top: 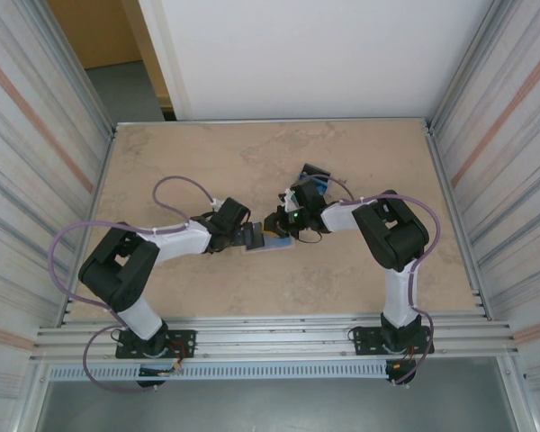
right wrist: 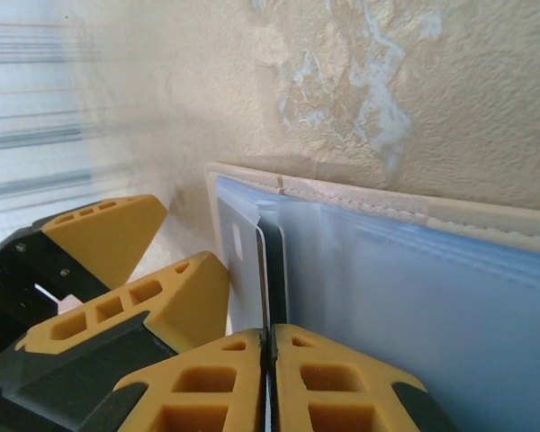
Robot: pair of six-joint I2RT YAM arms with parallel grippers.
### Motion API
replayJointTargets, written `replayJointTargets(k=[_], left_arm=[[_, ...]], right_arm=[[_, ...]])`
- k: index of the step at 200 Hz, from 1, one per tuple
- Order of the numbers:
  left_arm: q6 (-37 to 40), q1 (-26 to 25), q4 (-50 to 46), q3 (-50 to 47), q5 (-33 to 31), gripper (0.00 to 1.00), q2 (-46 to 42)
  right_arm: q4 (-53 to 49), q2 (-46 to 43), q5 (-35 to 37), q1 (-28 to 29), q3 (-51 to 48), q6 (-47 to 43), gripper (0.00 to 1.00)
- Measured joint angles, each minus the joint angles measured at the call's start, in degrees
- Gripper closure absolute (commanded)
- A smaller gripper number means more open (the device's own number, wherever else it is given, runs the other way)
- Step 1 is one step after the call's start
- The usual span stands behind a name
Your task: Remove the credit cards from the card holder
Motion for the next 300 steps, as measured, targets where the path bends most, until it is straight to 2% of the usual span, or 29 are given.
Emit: replayJointTargets(k=[78, 152, 300], left_arm=[[0.0, -0.1, -0.1, 0.0, -0.1, 0.01, -0.1], [0.0, -0.2, -0.6, 0.0, -0.2, 0.01, -0.1], [2.6, -2.3, -3.6, 3.1, 0.2, 0.01, -1.3]], right_arm=[[2.3, 0.0, -0.5, -0.8, -1.4, 0.5, 0.95], [5.1, 0.0, -1.3, -2.8, -4.1, 1.4, 0.96], [6.7, -0.2, -1.5, -3.0, -5.1, 1.4, 0.96]])
